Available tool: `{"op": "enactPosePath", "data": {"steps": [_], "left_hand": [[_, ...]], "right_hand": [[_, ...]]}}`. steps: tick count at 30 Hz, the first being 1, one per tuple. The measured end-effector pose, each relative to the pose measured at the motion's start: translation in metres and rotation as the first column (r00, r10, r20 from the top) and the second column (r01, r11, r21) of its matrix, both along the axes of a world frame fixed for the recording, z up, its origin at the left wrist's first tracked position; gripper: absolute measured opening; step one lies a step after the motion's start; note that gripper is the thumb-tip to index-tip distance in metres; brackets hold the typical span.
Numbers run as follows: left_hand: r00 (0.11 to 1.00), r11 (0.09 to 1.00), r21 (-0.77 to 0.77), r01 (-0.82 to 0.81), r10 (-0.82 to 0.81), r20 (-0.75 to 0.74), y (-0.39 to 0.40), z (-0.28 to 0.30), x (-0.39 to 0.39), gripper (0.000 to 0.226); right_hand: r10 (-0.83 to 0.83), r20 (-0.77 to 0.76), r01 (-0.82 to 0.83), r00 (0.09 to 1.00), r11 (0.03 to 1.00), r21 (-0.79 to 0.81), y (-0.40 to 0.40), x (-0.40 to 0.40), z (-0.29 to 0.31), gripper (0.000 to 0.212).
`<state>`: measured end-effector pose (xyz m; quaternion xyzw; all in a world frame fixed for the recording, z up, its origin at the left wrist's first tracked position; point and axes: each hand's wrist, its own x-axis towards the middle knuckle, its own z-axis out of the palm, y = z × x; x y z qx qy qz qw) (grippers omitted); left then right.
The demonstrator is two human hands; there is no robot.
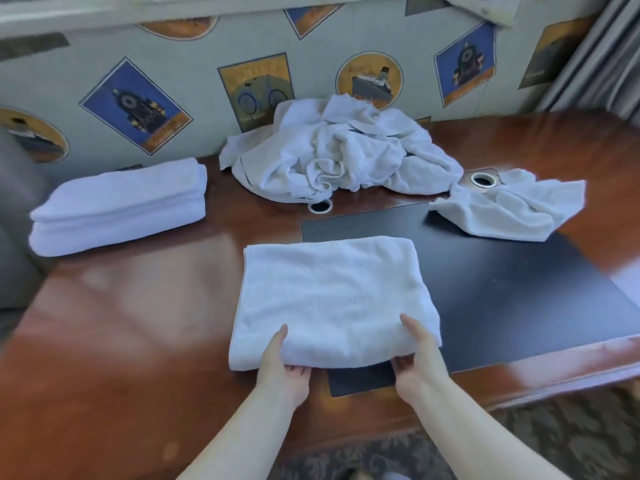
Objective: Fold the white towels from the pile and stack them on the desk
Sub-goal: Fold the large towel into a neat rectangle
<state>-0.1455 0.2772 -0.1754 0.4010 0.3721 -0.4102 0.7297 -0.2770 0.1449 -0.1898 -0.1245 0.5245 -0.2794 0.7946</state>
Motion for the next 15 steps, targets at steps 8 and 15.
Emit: {"op": "enactPosePath", "data": {"steps": [8, 15], "left_hand": [[0.98, 0.965, -0.261, -0.035, 0.084, 0.179, -0.021, -0.014, -0.014, 0.044], [0.962, 0.946, -0.301, -0.123, 0.189, 0.2, -0.019, 0.03, 0.024, 0.037]], "right_hand": [[-0.018, 0.283, 0.004, 0.959, 0.999, 0.052, 0.01, 0.029, -0.013, 0.046], [-0.08, 0.344, 0.038, 0.936, 0.991, 0.126, 0.01, 0.064, 0.029, 0.04]]}}
